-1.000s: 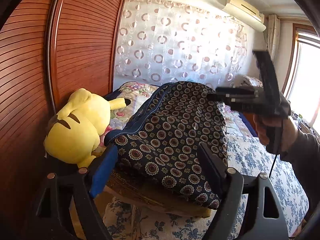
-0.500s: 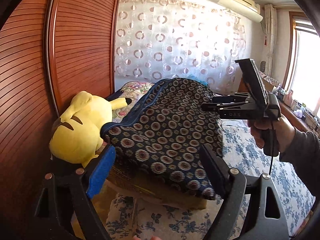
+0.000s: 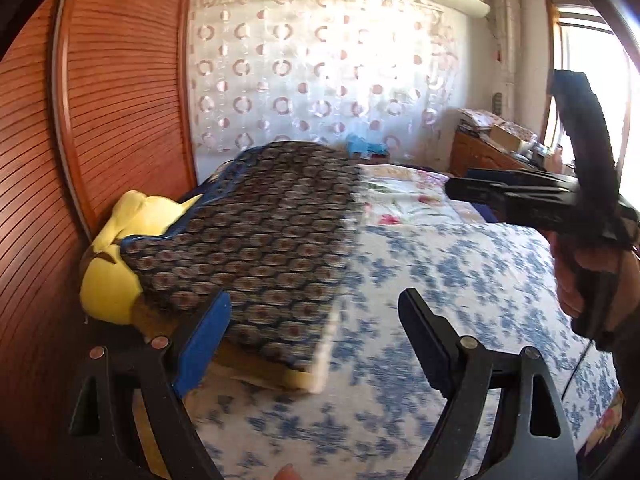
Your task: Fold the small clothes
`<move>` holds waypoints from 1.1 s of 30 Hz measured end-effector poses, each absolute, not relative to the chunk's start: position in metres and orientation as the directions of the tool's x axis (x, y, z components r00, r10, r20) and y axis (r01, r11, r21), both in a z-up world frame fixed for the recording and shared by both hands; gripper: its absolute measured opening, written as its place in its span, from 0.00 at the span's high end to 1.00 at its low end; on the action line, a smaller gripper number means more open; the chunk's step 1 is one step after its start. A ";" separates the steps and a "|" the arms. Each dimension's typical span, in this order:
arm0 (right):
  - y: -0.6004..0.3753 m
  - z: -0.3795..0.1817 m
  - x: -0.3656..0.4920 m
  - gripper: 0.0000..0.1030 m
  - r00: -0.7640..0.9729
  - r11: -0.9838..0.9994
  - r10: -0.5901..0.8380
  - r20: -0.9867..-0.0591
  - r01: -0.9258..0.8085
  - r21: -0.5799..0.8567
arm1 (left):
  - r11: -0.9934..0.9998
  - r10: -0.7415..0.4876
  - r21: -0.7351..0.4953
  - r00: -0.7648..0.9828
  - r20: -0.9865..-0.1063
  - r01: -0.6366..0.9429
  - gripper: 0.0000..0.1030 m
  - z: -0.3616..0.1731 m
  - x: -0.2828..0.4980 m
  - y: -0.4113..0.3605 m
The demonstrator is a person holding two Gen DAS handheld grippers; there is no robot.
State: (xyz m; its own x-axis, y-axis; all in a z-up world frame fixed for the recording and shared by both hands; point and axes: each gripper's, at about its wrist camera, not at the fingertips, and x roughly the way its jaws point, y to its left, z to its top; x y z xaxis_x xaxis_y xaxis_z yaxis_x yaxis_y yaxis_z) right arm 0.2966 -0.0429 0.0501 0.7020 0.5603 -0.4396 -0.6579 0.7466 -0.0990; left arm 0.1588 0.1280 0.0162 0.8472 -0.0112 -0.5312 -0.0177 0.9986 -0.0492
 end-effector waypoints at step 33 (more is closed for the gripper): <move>-0.198 0.037 0.075 0.22 0.937 0.965 0.252 -0.242 -0.261 -0.007 | 0.993 -0.117 -0.018 0.909 -0.399 0.120 0.16 0.067 0.103 -0.001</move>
